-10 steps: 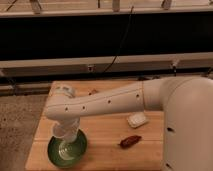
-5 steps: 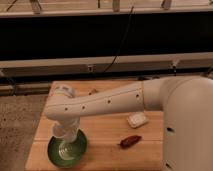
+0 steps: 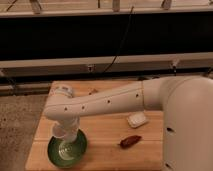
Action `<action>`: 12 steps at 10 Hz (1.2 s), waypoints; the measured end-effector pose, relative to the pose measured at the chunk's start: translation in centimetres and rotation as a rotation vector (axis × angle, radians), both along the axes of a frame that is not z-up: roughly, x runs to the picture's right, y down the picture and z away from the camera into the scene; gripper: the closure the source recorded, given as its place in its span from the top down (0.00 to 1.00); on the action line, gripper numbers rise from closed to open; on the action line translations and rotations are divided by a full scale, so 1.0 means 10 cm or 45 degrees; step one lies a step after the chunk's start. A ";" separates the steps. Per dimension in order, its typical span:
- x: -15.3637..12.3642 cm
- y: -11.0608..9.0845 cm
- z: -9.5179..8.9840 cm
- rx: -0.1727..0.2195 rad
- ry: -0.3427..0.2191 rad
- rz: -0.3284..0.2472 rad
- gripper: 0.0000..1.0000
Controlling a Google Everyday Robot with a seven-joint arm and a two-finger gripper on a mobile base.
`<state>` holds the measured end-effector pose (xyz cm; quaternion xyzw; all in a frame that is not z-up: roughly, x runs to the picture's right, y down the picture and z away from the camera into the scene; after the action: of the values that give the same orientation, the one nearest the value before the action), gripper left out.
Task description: Place the ceramic cup in the ceramic bowl
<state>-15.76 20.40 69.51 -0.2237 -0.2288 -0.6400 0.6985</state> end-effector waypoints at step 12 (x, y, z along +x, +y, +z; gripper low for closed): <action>-0.01 0.00 0.08 -0.040 -0.004 -0.030 0.20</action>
<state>-15.85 20.37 70.26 -0.2364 -0.2373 -0.6448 0.6870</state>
